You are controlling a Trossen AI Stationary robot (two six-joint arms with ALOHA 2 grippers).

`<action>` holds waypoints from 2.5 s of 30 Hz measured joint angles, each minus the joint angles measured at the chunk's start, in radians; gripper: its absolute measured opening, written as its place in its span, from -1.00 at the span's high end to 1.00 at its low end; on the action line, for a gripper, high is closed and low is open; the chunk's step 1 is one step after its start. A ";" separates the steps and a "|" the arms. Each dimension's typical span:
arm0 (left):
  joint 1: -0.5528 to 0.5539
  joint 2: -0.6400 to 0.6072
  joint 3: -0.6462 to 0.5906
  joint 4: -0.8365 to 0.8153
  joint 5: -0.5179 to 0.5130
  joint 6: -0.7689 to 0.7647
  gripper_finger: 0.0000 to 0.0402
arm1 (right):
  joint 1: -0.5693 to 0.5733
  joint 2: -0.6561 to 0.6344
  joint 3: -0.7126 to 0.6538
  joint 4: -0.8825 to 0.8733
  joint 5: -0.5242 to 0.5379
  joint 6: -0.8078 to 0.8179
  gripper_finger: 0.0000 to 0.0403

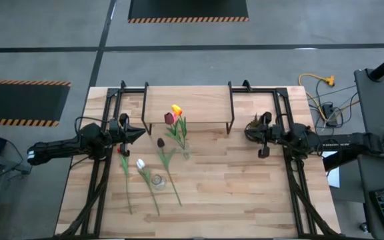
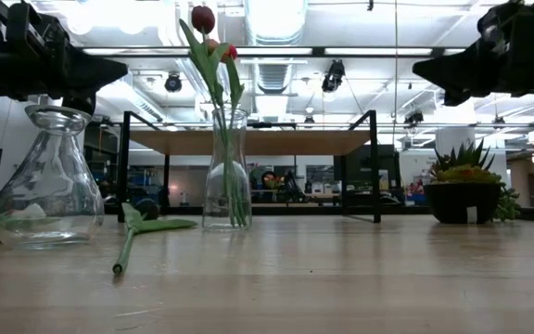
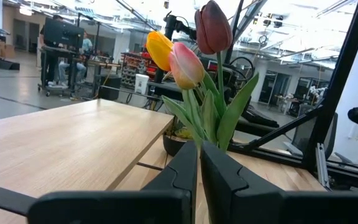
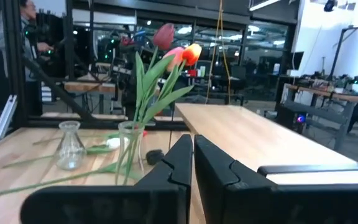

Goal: Pick and place flowers into a vace then onto a shelf
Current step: Put the red flower into the bottom transparent vase

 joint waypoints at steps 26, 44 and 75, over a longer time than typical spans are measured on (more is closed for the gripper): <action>0.000 0.000 0.022 -0.062 -0.021 -0.138 0.28 | -0.003 -0.003 0.000 0.268 0.079 -0.217 0.96; 0.000 0.152 0.345 -0.406 -0.100 -0.574 0.27 | -0.002 -0.001 0.000 0.371 0.270 -0.306 0.96; -0.070 1.032 0.764 -1.308 0.070 -1.128 0.27 | -0.002 0.049 0.000 0.346 0.269 -0.256 0.96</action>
